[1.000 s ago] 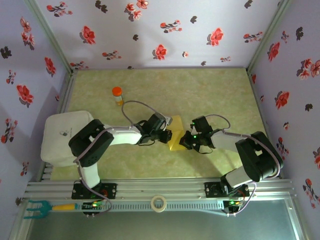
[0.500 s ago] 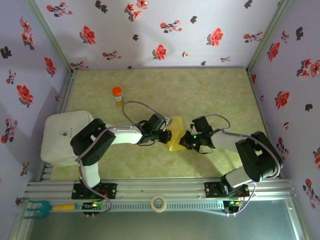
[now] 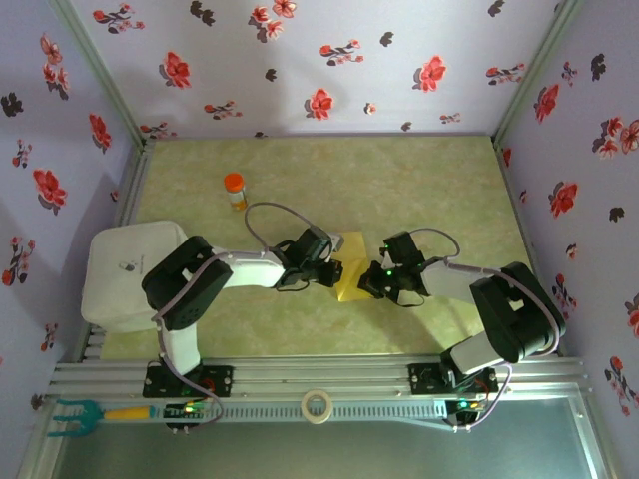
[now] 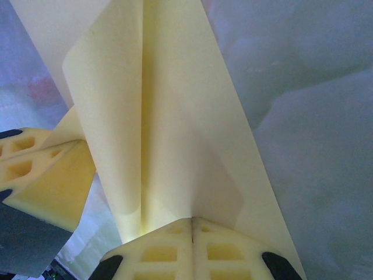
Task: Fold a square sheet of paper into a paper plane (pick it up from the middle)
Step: Fold the triangle a second time at the center of the table.
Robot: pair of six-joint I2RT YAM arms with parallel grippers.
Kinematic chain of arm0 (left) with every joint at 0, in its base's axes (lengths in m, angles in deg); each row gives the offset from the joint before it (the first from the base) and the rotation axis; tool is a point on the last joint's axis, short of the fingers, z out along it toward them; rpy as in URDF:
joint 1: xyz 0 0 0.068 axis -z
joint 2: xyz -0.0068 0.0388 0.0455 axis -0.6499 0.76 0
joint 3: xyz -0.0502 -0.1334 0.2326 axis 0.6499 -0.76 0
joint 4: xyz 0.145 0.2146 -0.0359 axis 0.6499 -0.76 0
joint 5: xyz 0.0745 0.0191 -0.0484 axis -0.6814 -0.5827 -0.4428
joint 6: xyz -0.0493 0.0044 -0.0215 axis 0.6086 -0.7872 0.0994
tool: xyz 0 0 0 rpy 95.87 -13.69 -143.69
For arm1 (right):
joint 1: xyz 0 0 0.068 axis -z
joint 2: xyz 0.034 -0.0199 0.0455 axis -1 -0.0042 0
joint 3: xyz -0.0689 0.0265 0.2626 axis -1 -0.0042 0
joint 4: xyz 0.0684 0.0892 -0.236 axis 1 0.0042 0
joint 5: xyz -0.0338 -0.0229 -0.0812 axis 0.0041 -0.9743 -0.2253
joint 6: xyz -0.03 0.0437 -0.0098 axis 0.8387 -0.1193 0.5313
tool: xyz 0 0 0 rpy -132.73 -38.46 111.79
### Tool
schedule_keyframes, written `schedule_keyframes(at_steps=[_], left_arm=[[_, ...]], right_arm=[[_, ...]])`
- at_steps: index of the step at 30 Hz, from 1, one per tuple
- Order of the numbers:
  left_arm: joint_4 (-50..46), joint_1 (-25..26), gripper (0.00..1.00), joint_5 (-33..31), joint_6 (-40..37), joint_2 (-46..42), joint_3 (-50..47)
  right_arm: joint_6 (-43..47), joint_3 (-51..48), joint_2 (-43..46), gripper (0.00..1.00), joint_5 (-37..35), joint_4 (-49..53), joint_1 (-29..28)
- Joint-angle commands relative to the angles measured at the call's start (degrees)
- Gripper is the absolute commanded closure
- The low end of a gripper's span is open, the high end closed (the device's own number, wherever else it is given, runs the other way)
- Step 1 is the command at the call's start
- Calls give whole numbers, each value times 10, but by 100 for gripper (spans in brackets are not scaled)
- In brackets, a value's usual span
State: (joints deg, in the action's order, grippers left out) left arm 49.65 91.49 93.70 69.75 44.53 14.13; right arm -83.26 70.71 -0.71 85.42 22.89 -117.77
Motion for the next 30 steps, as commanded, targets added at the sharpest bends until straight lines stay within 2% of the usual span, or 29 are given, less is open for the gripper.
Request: schedule_keyframes(at_steps=[1, 15, 21, 26, 30], left_arm=[[-8, -6, 96, -7, -6, 6, 0], [-7, -5, 100, -6, 6, 15, -8], [-7, -6, 100, -2, 6, 16, -11], [1, -6, 100, 0, 9, 15, -18], [4, -6, 100, 1, 11, 17, -19]], right_arm=[[7, -2, -12, 98, -6, 30, -1], [1, 1, -7, 96, -6, 21, -1], [-18, -2, 35, 93, -11, -5, 5], [-36, -1, 65, 98, -2, -30, 21], [-61, 7, 38, 100, 25, -87, 22]])
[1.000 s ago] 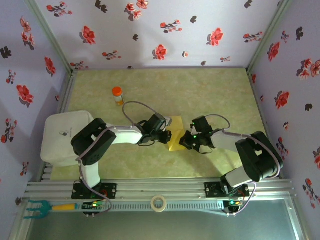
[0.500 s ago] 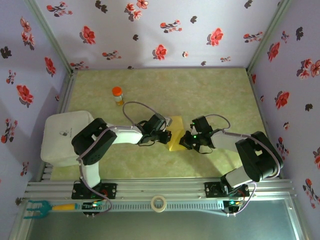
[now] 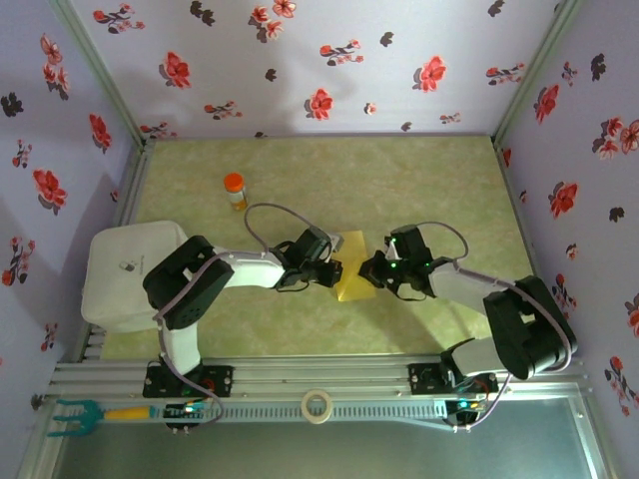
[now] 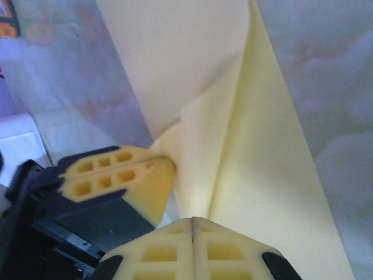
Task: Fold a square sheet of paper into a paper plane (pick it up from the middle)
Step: Fold the triangle a second time at the center of the table.
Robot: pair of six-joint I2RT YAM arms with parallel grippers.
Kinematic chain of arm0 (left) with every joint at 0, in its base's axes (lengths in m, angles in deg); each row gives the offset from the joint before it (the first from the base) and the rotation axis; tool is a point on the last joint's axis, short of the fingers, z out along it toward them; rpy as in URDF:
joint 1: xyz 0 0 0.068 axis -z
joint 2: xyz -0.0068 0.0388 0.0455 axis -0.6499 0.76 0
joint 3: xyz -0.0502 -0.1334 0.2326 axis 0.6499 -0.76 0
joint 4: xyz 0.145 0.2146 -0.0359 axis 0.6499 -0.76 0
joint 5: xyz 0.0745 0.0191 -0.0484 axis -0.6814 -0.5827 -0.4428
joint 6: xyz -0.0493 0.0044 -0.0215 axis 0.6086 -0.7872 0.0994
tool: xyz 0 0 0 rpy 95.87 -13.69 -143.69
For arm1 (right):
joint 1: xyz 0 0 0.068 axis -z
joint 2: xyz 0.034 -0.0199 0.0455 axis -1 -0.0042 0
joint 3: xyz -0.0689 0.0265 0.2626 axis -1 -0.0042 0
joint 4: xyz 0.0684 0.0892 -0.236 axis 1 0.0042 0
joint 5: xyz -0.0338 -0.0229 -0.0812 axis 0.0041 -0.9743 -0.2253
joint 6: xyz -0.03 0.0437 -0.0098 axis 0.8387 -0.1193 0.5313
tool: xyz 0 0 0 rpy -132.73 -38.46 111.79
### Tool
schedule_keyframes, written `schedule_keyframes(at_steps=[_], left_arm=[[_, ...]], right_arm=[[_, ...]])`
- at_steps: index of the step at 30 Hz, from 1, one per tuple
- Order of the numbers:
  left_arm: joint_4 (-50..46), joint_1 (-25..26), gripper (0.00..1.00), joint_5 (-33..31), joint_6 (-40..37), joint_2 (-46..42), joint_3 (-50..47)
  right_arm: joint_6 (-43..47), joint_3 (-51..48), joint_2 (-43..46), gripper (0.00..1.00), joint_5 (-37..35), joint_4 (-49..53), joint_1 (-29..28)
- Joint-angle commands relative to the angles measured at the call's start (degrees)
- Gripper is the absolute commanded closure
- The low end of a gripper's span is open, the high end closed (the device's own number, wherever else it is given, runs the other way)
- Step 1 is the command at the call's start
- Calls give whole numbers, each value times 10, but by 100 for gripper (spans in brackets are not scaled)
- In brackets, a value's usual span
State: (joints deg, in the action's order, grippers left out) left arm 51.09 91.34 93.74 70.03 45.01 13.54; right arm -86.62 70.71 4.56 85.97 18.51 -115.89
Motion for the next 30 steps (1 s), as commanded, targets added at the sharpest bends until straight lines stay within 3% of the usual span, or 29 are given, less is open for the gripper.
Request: schedule_keyframes(at_steps=[1, 18, 30], left_arm=[[-10, -4, 100, 1, 8, 12, -12], [-16, -4, 100, 7, 9, 18, -6], [-32, -4, 100, 10, 10, 25, -5]], right_arm=[[-34, 12, -26, 100, 27, -57, 2], [-31, 26, -131, 100, 43, -98, -9], [-32, 4, -119, 100, 50, -115, 10]])
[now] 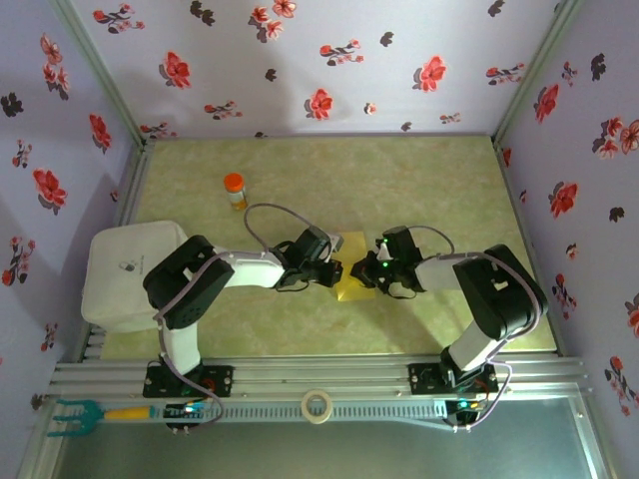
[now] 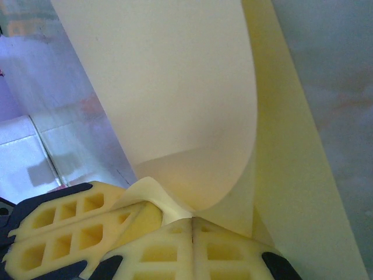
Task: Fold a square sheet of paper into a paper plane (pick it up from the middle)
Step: Fold the triangle a second time at the center of the table.
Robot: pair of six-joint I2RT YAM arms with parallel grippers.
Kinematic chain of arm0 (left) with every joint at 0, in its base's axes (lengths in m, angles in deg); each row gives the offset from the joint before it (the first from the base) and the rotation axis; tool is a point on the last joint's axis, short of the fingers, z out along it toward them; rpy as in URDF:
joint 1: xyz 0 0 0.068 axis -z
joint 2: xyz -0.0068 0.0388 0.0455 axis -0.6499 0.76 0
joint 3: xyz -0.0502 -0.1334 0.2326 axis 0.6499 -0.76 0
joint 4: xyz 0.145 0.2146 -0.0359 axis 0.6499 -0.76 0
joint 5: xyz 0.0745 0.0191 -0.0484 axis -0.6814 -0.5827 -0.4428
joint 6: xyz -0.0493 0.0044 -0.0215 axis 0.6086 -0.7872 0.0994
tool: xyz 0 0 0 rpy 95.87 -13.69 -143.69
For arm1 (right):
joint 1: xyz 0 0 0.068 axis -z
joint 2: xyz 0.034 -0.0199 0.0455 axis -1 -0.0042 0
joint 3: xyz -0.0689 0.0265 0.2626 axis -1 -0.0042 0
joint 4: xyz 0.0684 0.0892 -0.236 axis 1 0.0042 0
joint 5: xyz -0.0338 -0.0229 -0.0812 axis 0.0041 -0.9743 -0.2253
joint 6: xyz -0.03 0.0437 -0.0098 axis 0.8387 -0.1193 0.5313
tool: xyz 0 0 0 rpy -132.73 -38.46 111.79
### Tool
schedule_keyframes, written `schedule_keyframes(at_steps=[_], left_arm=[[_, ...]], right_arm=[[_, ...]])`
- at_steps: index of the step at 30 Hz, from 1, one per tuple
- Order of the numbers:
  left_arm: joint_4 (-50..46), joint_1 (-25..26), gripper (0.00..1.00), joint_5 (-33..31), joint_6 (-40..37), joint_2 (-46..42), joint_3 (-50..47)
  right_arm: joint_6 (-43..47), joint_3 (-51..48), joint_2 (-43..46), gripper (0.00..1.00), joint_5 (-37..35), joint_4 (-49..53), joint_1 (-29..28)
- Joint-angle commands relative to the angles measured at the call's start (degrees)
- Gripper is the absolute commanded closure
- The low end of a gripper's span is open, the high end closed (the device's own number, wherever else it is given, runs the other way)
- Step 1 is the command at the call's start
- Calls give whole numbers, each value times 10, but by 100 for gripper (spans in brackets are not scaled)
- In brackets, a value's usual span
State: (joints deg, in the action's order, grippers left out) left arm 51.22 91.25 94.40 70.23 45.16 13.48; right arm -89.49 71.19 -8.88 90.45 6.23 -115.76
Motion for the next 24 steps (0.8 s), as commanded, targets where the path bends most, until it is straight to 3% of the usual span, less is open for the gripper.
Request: schedule_keyframes(at_steps=[1, 7, 17, 24], left_arm=[[-35, -4, 100, 3, 8, 24, -3], [-43, -3, 100, 6, 6, 26, 2], [-52, -3, 100, 8, 5, 26, 7], [-60, -4, 100, 8, 0, 26, 7]], right_arm=[[-1, 7, 22, 100, 8, 15, 11], [44, 41, 42, 100, 6, 78, 38], [62, 31, -24, 100, -19, 83, 55], [55, 43, -4, 100, 2, 83, 65]])
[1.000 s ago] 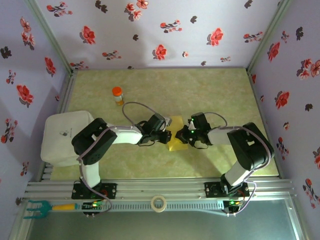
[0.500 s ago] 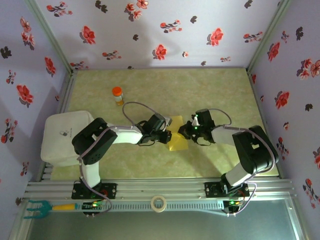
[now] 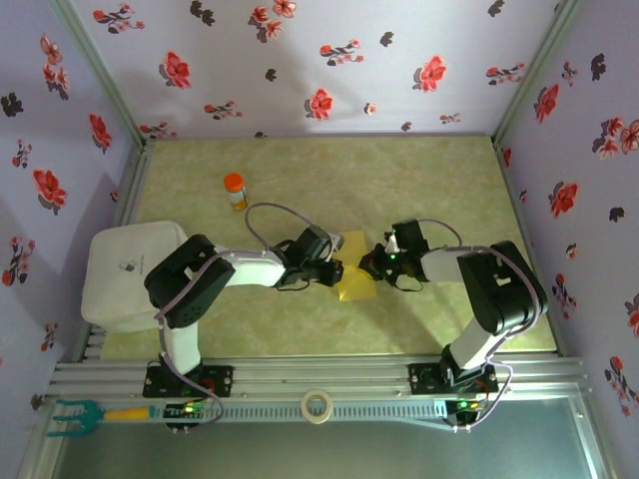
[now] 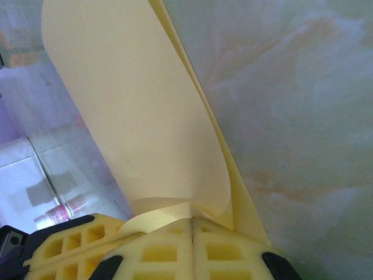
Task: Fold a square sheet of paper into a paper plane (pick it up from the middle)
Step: Fold the triangle a second time at the center of the table.
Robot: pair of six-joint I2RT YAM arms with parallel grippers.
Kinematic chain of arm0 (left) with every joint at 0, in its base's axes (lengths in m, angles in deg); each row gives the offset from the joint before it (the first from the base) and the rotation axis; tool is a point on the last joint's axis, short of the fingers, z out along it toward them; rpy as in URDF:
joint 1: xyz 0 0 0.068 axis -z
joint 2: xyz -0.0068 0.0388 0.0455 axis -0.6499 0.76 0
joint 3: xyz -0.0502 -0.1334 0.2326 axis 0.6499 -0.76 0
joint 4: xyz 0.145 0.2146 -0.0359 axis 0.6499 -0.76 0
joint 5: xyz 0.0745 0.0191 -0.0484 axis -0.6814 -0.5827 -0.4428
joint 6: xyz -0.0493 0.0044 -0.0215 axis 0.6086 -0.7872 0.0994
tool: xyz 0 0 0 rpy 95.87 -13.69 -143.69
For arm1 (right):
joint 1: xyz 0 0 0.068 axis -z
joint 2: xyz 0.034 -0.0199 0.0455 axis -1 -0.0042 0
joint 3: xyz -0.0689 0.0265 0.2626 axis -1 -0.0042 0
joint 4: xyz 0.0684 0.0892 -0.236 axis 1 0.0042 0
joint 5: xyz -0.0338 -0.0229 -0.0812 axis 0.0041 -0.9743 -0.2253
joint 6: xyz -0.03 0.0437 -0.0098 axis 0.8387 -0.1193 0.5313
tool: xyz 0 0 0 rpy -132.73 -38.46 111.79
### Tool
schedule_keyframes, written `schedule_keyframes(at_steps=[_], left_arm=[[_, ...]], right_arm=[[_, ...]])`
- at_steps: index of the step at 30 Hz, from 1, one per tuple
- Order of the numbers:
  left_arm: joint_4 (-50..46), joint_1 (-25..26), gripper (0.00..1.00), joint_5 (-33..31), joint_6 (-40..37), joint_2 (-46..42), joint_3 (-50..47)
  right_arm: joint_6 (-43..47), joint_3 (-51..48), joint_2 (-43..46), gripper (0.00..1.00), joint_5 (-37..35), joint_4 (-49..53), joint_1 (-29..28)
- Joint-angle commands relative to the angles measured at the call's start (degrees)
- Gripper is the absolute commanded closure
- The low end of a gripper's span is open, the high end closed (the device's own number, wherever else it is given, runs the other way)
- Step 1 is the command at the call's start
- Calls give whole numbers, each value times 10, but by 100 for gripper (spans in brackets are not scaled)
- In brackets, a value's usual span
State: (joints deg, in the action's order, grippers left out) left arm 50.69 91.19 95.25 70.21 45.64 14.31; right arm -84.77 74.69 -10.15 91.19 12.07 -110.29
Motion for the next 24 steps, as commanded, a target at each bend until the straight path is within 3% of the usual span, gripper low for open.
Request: schedule_keyframes(at_steps=[1, 13, 24], left_arm=[[-55, -3, 100, 0, 0, 22, -1], [-56, -3, 100, 0, -1, 22, -2], [-53, -5, 100, -2, -1, 26, -7]], right_arm=[[11, 14, 16, 100, -3, 31, 11], [38, 32, -34, 100, -9, 45, 31], [-6, 12, -29, 100, -27, -16, 57]])
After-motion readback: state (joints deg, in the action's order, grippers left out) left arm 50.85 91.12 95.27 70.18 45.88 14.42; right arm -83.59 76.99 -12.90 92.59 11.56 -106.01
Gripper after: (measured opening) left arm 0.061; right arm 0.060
